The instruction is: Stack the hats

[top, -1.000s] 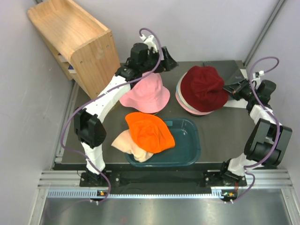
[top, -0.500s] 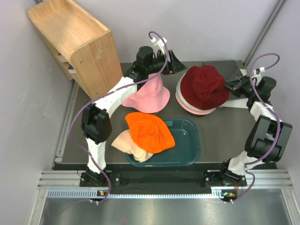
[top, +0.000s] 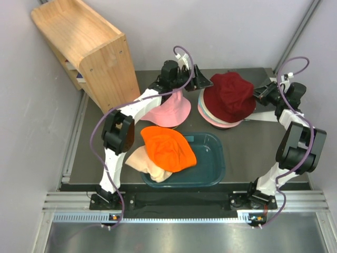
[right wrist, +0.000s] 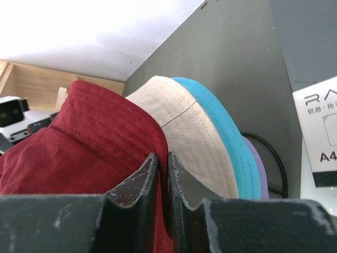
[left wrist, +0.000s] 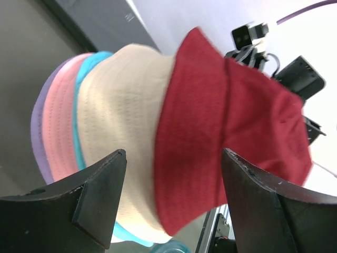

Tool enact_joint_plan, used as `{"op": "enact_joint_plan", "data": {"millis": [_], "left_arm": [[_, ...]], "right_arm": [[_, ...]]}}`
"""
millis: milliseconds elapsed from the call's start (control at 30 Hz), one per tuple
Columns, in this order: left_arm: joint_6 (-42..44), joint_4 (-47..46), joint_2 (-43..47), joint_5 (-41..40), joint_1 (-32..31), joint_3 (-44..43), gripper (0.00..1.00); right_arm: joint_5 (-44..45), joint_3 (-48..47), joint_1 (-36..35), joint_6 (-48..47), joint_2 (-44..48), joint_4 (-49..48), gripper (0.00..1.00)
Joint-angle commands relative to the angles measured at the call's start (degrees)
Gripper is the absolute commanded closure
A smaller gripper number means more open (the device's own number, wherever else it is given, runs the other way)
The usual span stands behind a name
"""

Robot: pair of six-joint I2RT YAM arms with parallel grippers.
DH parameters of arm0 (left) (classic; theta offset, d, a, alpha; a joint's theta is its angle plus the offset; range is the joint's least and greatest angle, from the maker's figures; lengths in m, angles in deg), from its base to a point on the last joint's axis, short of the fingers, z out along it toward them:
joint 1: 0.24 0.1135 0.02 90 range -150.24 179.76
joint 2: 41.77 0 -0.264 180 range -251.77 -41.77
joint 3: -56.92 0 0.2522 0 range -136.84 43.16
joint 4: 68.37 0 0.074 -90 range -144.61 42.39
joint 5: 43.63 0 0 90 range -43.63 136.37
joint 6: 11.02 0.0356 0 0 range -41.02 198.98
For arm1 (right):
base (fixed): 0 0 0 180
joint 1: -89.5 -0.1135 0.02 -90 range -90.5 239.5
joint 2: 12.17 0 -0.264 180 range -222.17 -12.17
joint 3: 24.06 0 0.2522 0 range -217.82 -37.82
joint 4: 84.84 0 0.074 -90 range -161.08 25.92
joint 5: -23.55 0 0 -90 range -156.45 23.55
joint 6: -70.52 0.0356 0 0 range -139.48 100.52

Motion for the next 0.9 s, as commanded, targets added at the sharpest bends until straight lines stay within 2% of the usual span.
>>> {"op": "enact_joint_plan", "data": {"millis": [0,200,600,733,767,833,867], "left_arm": [[-0.8,-4.6,-0.8,0.6,0.3,-3.3,0.23],[-4.2,-9.2,-2.1,1.3,0.3,-3.4,0.28],[-7.4,-11.5,-5.9,2.1,0.2,-6.6,0.36],[-7.7,-12.3,-6.2,2.0,0.3,-6.5,0.51],[-7.7,-12.4,-6.2,1.6,0.2,-6.6,0.63],[-8.3,-12.3,-6.5,1.4,0.2,-6.6,0.77],[-8.5,-12.1,-6.5,1.4,0.2,-6.5,0.93]], "right_arm": [[1.0,-3.3,-1.3,-0.5,-1.4,-2.4,0.87],[1.0,-4.4,-2.2,-0.1,-2.7,-2.2,0.87],[1.0,-5.8,-3.7,-0.1,-4.2,-1.8,0.88],[1.0,-5.9,-3.8,-0.2,-4.2,-1.6,0.87],[1.0,-5.9,-3.9,-0.2,-4.2,-1.5,0.87],[1.0,-5.9,-3.9,-0.3,-4.0,-1.5,0.87],[1.0,-5.9,-4.0,-0.3,-3.9,-1.4,0.87]]}}
